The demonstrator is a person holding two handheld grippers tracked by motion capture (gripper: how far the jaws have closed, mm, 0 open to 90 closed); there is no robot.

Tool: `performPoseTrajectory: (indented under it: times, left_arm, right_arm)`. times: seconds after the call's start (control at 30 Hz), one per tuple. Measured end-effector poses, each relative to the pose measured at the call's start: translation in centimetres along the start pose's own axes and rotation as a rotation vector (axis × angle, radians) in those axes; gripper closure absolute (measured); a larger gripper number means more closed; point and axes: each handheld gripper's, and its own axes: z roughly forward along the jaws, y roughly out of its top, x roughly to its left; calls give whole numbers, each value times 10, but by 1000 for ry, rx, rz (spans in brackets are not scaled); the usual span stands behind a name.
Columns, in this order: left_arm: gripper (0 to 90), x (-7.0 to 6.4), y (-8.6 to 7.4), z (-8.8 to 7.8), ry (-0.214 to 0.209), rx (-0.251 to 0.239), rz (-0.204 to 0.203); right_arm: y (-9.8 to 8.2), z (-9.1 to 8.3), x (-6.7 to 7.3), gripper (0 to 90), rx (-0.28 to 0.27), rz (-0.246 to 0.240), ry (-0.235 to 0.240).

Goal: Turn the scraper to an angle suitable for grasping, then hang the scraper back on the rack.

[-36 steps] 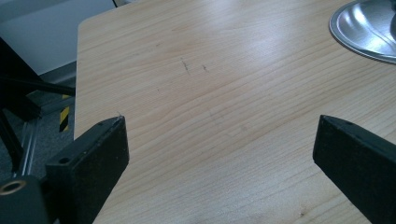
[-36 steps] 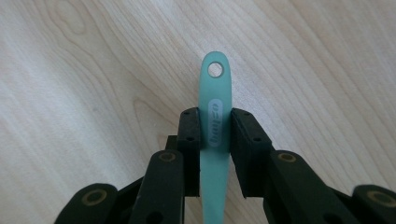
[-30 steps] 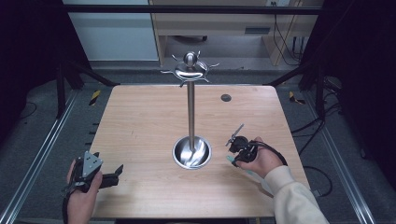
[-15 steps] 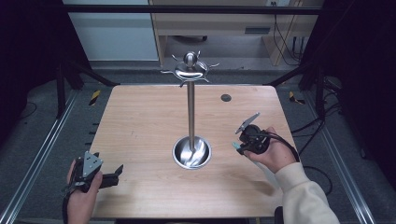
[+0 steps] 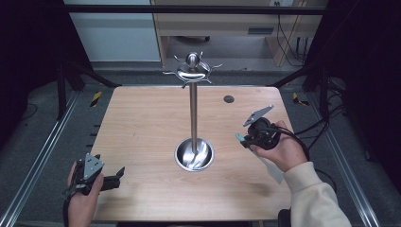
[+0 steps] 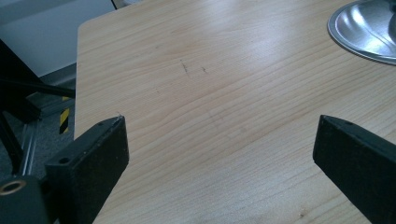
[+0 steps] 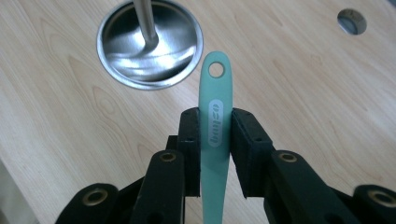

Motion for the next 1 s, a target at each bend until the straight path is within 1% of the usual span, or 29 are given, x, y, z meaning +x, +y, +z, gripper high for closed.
performPoseTrajectory:
  times: [0.27, 0.33, 0.43, 0.47, 0.5, 0.57, 0.63, 0.67, 0.7, 0.77, 0.83, 0.87, 0.93, 1.0]
  left_arm:
    - [32, 0, 0, 0, 2, 1, 1]
    - [32, 0, 0, 0, 4, -1, -1]
    - [32, 0, 0, 1, 1, 2, 2]
    - [33, 0, 0, 1, 1, 2, 2]
    - [32, 0, 0, 1, 1, 3, 4]
    - [32, 0, -1, 0, -1, 3, 2]
    - [32, 0, -1, -1, 1, 1, 1]
    - [32, 0, -1, 0, 1, 0, -2]
    - [32, 0, -1, 0, 1, 0, -2]
    - [32, -1, 0, 0, 0, 1, 1]
    - [32, -1, 0, 0, 0, 2, 3]
    - [32, -2, 0, 1, -2, 3, 3]
    - [32, -3, -1, 2, -4, 11, 6]
    - [32, -4, -1, 2, -6, 11, 7]
  right_arm:
    - [7, -20, 1, 744, -73, 3, -1]
    - [9, -25, 0, 743, -99, 2, -5]
    - [10, -34, -1, 743, -148, 18, -6]
    - [10, -34, -1, 743, -148, 18, -6]
    - [11, -39, -2, 743, -183, 26, -4]
    - [13, -44, -3, 743, -215, 30, -2]
    - [13, -45, -2, 743, -225, 31, -5]
    - [15, -49, -2, 743, -249, 32, -13]
    - [15, -50, -1, 743, -262, 36, -15]
    - [16, -52, -1, 743, -288, 38, -9]
    - [16, -53, 0, 743, -297, 43, -7]
    - [17, -55, 0, 743, -325, 49, -9]
    - [17, -58, 0, 743, -365, 67, 5]
    - [19, -60, 1, 743, -391, 77, -1]
